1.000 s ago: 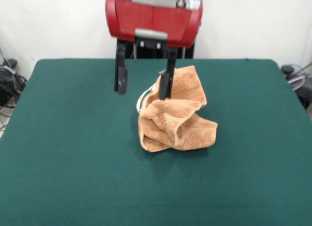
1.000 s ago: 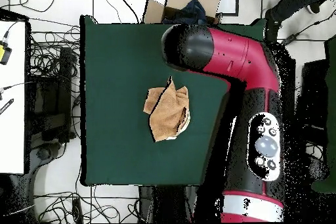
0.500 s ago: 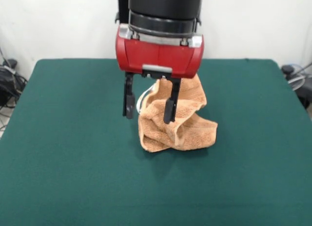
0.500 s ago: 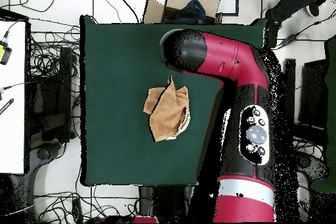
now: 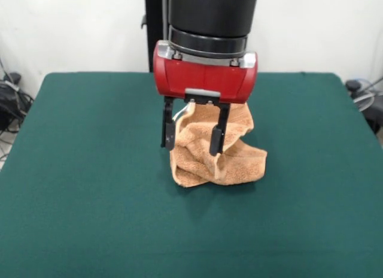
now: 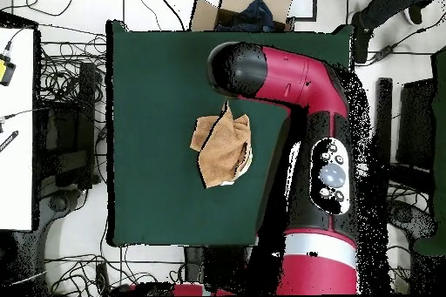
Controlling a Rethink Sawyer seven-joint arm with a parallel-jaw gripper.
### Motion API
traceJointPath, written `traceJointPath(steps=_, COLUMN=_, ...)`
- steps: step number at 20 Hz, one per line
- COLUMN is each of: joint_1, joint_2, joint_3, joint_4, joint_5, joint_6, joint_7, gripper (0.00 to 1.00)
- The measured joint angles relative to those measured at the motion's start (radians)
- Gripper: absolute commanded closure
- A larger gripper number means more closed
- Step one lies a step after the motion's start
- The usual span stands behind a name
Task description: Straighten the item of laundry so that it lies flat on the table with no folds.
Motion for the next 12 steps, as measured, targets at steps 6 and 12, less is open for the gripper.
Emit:
traceJointPath(steps=6, joint_1=0.032, joint_2=-0.008, joint_3=-0.005, joint_4=0.03, joint_5=0.0, joint_6=-0.017, joint_7=0.0, gripper=0.0)
traceJointPath(steps=12, joint_1=0.081, joint_2=-0.028, joint_3=-0.008, joint_4=0.084, joint_5=0.0, joint_6=-0.054, joint_7=0.001, gripper=0.0)
